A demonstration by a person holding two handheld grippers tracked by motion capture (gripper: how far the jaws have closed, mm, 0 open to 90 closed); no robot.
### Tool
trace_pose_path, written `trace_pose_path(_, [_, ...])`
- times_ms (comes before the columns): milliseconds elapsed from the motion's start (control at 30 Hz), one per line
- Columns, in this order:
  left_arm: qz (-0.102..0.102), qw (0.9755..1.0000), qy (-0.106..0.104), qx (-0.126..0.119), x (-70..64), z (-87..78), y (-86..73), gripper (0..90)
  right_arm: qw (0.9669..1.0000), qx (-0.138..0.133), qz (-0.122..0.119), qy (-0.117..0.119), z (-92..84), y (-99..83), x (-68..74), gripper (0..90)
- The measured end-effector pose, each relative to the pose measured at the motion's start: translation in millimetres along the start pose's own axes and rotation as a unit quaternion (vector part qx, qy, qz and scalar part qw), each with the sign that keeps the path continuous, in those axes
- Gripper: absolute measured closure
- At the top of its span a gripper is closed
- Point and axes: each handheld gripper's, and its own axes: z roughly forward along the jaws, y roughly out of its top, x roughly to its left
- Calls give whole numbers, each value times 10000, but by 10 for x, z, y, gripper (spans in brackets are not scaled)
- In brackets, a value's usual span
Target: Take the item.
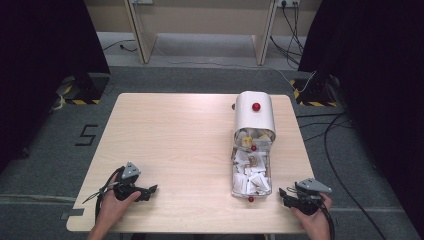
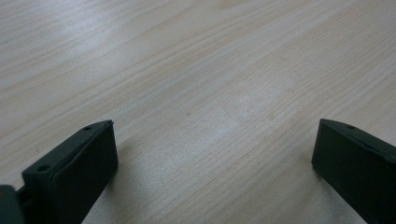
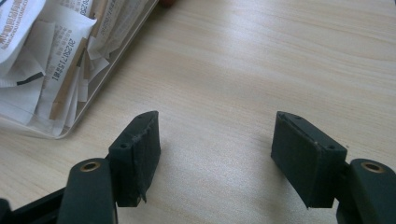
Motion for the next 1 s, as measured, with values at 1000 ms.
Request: trace_pose_path(1000, [-1, 10000, -2, 3, 1, 0, 1, 0, 9994, -346, 1, 50, -147, 107, 63, 344])
